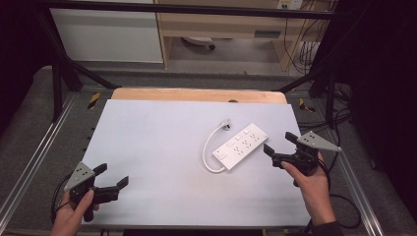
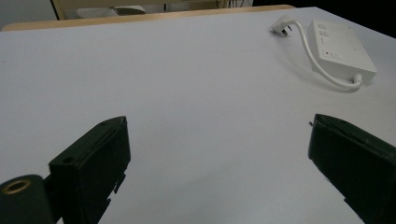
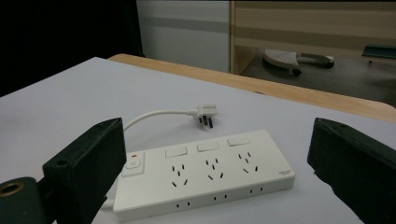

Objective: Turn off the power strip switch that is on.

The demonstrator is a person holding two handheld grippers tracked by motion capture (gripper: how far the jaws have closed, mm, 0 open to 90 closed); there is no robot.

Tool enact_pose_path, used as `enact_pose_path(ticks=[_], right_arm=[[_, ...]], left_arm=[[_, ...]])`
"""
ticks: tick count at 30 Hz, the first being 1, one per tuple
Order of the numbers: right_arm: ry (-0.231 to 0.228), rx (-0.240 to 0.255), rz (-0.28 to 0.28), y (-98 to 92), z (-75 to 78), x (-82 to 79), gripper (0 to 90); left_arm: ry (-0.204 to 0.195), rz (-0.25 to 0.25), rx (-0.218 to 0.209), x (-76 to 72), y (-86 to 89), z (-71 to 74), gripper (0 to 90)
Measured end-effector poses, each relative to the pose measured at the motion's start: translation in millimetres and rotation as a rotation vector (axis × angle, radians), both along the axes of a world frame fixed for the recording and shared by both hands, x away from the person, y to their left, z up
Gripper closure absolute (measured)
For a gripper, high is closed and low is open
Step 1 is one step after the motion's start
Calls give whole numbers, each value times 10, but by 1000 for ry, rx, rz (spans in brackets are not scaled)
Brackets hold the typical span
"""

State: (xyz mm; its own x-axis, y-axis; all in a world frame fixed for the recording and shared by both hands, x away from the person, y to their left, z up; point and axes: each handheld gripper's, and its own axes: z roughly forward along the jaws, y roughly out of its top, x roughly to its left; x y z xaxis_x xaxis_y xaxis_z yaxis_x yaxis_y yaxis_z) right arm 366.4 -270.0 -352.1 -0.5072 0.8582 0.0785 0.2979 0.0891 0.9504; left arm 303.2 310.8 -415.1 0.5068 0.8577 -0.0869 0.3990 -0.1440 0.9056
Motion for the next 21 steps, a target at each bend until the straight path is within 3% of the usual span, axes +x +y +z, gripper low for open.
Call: enact_pose_path(ticks=[7, 13, 21], right_arm=[[-6, -2, -8, 5, 83, 37, 123], [-36, -28, 2, 57, 173, 85, 326], [-51, -44, 11, 91, 185, 165, 522]], left_arm=[[2, -1, 1, 1, 0, -1, 56], [2, -1, 0, 1, 1, -1, 56], [4, -4, 0, 5, 2, -3, 56]])
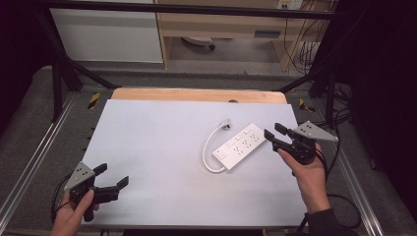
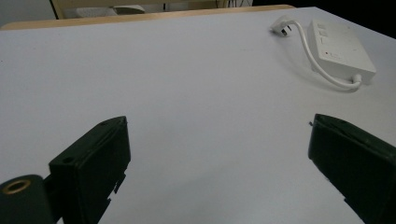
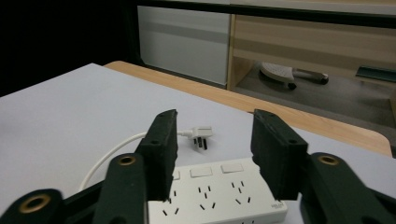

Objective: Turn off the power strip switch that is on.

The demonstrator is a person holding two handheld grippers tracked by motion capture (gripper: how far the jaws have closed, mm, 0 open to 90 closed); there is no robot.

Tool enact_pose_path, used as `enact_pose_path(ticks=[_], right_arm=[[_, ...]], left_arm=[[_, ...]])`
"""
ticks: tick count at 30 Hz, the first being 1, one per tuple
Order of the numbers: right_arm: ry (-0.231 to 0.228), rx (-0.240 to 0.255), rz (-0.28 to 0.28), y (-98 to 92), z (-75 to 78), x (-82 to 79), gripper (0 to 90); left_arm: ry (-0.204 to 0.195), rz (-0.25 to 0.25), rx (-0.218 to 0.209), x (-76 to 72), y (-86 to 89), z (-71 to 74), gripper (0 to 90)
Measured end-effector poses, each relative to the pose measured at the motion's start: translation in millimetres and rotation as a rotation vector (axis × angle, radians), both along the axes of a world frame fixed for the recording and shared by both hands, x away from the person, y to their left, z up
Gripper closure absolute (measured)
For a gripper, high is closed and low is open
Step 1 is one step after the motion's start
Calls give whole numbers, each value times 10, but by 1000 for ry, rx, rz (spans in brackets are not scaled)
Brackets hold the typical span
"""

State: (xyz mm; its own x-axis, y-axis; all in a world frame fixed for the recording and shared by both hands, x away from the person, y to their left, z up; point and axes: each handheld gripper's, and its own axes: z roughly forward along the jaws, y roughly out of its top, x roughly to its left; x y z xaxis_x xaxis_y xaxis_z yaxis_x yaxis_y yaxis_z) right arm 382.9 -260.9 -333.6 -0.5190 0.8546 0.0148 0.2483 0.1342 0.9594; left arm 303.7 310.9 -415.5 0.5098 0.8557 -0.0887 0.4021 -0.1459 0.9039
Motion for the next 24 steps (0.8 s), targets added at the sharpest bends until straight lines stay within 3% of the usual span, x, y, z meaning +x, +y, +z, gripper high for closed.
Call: enact_pose_path(ticks=[3, 5, 10, 24], right_arm=[[-6, -30, 10, 38, -22, 54, 637], [-12, -38, 8, 41, -26, 64, 665], [-19, -41, 17, 48, -19, 127, 803], [-5, -62, 3, 98, -29, 252, 895]], left_arm=[[0, 0, 0, -2, -1, 0, 56], [0, 0, -2, -2, 1, 1, 56], [-1, -2, -1, -1, 2, 0, 56], [-1, -2, -3, -3, 2, 1, 56]])
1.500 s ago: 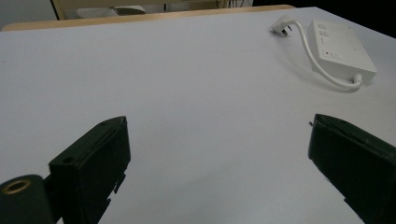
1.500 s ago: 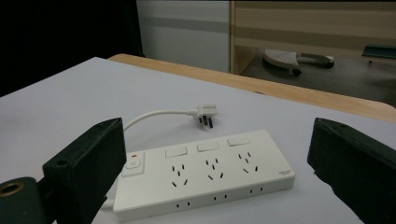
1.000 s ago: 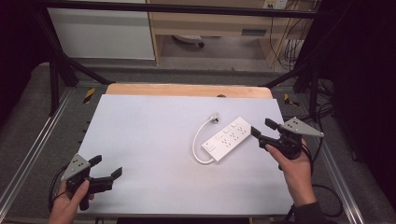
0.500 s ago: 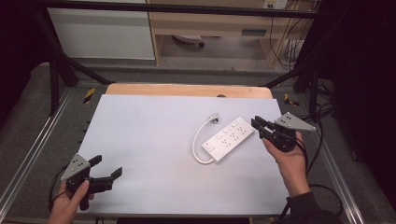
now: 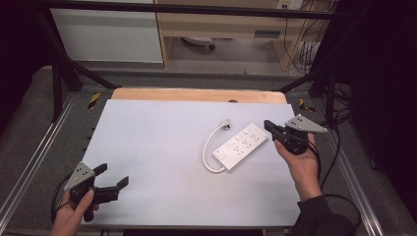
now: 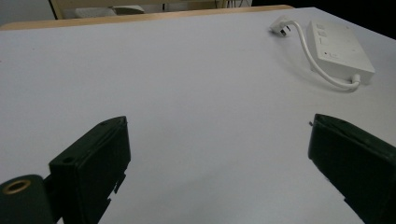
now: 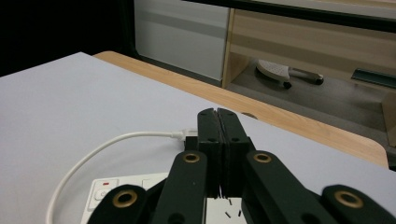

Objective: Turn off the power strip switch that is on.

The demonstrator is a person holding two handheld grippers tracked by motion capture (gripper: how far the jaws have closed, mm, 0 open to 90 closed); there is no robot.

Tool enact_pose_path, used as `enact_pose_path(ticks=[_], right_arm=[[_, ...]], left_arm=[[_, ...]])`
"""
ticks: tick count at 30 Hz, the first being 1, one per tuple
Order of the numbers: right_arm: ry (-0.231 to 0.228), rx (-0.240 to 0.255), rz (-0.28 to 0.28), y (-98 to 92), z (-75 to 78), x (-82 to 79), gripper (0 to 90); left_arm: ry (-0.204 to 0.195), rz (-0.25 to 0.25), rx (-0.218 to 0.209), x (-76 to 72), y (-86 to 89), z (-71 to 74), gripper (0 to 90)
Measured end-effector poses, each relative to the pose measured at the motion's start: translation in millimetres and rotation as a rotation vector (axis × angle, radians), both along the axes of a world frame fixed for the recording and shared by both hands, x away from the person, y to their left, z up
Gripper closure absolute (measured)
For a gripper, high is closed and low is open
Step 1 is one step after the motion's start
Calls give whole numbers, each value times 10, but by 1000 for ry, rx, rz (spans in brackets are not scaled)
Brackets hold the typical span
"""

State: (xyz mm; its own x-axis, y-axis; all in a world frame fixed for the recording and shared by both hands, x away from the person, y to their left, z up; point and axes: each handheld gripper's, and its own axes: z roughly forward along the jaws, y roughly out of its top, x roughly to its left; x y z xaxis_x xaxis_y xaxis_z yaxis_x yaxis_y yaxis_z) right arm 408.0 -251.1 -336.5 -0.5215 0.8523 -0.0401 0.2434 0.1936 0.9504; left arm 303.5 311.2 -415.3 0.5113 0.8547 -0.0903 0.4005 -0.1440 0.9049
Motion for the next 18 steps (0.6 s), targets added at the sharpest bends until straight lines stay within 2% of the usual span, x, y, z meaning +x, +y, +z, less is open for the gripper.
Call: enact_pose_path(ticks=[18], right_arm=[[33, -12, 1, 89, -49, 147, 900]], left_arm=[[-2, -1, -2, -1, 0, 1, 56]])
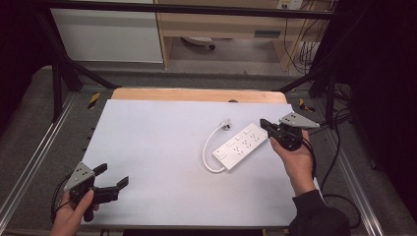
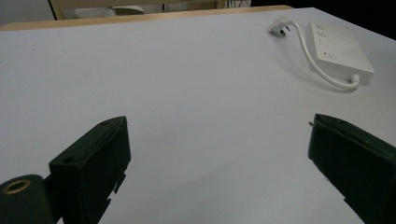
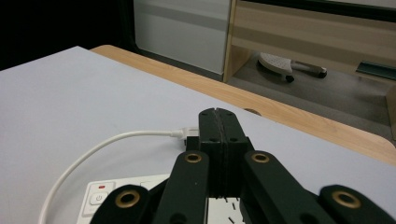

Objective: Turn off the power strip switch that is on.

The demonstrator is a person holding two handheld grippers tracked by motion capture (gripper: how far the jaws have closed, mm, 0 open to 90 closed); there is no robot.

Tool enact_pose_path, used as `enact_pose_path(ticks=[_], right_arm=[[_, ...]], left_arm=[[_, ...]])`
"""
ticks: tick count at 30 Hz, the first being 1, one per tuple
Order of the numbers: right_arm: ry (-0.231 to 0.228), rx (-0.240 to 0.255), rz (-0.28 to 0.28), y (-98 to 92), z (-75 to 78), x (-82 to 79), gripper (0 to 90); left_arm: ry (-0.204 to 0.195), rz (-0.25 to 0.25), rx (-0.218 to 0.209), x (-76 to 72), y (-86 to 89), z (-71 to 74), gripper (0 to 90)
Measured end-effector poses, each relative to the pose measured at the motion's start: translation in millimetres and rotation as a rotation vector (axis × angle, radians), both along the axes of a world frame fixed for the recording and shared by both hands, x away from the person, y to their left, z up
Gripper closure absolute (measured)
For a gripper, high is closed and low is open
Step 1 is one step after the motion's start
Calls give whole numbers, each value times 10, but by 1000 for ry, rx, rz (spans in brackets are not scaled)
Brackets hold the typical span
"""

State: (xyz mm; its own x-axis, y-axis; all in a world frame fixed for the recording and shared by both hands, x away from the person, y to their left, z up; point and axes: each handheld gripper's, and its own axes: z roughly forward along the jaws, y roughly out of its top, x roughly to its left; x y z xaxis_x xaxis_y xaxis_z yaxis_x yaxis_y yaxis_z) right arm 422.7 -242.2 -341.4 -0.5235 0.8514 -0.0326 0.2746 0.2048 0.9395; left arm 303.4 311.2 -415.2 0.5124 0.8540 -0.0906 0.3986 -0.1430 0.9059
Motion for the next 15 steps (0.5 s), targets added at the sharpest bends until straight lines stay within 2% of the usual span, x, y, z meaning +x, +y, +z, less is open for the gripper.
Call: enact_pose_path(ticks=[15], right_arm=[[28, -15, 7, 85, -67, 119, 900]], left_arm=[[0, 0, -3, -2, 2, 2, 56]])
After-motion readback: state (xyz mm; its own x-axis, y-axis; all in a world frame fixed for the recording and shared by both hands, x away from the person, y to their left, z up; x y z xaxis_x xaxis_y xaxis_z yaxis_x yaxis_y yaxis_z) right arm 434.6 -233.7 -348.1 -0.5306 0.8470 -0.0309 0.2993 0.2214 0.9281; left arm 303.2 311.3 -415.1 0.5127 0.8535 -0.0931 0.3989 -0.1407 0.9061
